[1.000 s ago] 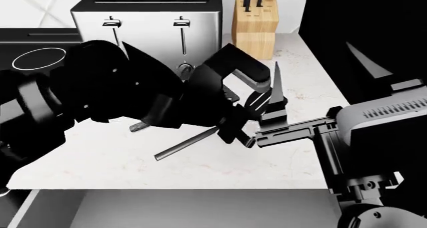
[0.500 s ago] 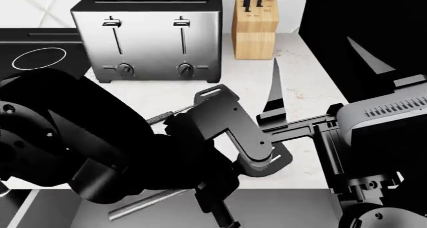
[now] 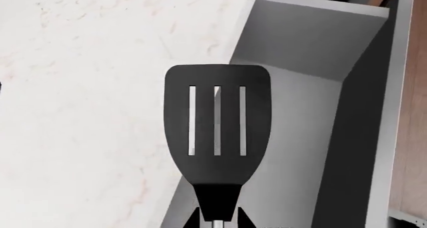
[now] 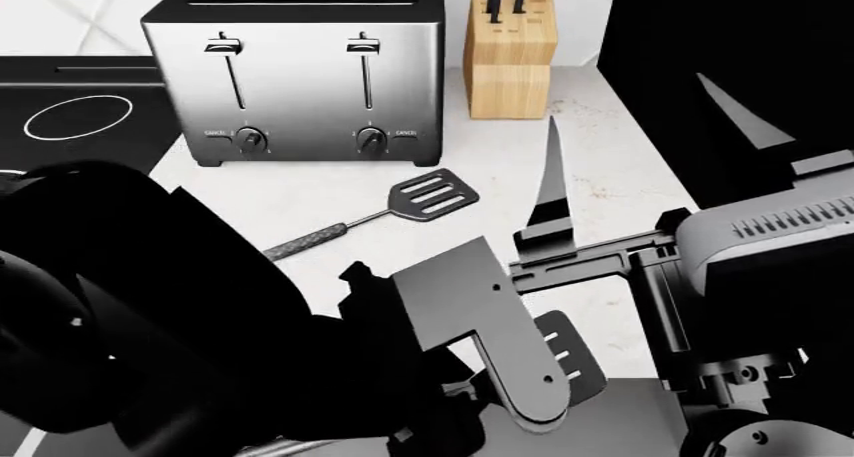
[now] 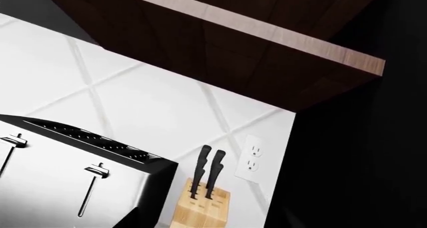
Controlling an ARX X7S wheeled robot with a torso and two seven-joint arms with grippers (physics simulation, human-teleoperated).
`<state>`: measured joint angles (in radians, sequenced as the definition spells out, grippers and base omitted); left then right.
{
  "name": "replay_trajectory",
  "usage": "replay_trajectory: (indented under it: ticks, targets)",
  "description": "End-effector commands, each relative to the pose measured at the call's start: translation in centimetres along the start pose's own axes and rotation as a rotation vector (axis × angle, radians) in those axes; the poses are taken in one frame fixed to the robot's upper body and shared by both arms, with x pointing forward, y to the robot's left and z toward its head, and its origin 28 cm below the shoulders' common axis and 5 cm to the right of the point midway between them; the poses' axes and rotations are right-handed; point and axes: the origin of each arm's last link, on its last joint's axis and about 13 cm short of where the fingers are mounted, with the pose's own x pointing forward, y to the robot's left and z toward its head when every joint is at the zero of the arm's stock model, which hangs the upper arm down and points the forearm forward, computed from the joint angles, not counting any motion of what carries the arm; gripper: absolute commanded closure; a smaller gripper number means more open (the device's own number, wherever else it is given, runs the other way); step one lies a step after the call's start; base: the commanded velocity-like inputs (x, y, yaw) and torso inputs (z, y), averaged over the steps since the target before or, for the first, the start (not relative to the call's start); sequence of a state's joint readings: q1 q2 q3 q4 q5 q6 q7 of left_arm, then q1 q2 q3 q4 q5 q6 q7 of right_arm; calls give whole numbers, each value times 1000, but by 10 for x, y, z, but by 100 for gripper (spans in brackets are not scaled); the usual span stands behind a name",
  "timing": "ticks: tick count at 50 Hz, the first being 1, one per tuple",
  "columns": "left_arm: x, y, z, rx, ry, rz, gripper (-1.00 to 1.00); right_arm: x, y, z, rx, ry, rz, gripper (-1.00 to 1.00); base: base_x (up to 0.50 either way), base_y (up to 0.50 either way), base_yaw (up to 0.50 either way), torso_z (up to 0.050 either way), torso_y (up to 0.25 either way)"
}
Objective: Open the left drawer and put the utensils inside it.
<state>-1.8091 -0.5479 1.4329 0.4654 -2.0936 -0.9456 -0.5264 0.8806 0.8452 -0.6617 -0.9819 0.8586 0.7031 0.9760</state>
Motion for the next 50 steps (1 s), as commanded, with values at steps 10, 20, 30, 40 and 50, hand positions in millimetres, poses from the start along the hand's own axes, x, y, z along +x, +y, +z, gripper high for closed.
replay_trajectory:
  ticks: [10,20,30,40,50]
  targets:
    - [8,-6,11,39,-42,5,100,0,0,0,-2,0,0,-100,0,0,0,0,0]
    - [25,-4,15,63,-33,-26,100,-3,-1,-2,-1,3,-7,-100,0,0,0,0,1]
    - [40,1,19,67,-26,-45,100,-3,-1,-4,2,8,-9,-100,0,0,0,0,1]
    - [44,2,22,89,-20,-53,100,-3,-1,-2,1,4,-8,-100,0,0,0,2,0]
    - [48,2,22,105,-10,-63,100,-3,-1,-2,1,2,-7,-100,0,0,0,0,1]
